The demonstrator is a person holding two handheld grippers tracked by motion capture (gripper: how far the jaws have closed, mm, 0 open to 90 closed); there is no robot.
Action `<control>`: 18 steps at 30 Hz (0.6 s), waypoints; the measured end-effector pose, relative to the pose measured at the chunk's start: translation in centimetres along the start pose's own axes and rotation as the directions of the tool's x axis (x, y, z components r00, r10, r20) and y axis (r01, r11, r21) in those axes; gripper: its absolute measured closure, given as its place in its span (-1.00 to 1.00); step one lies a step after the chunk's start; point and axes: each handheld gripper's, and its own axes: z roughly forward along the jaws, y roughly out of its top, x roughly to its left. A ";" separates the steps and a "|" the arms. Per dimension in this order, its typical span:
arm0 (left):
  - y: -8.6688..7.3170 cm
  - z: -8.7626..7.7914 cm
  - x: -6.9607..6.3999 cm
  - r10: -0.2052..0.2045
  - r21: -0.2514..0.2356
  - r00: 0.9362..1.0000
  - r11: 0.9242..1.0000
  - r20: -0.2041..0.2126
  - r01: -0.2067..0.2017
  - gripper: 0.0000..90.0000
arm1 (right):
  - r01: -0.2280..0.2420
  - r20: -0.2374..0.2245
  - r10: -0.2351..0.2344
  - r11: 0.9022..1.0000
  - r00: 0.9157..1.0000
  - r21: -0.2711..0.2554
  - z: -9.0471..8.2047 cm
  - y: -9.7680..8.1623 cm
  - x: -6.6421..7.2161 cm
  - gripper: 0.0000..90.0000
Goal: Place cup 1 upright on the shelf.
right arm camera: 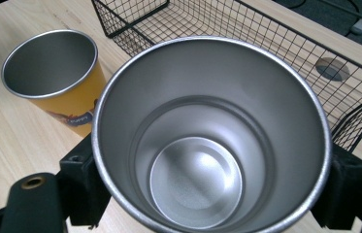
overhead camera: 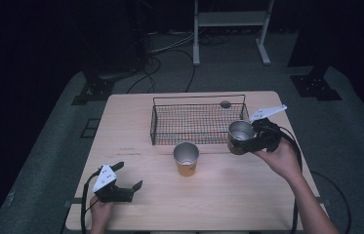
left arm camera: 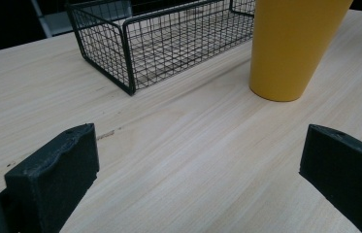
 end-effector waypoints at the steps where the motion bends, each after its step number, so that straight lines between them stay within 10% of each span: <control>1: 0.0 0.0 0.0 -0.002 -0.002 1.000 1.000 0.000 0.002 -1.00 | 0.000 0.000 0.000 1.000 1.000 0.000 0.0 0.0 0.0 -0.61; 18: 0.0 0.0 0.0 -0.002 -0.003 1.000 1.000 0.002 0.002 -1.00 | 0.006 -0.002 -0.006 1.000 1.000 0.020 0.3 2.5 -0.7 -0.61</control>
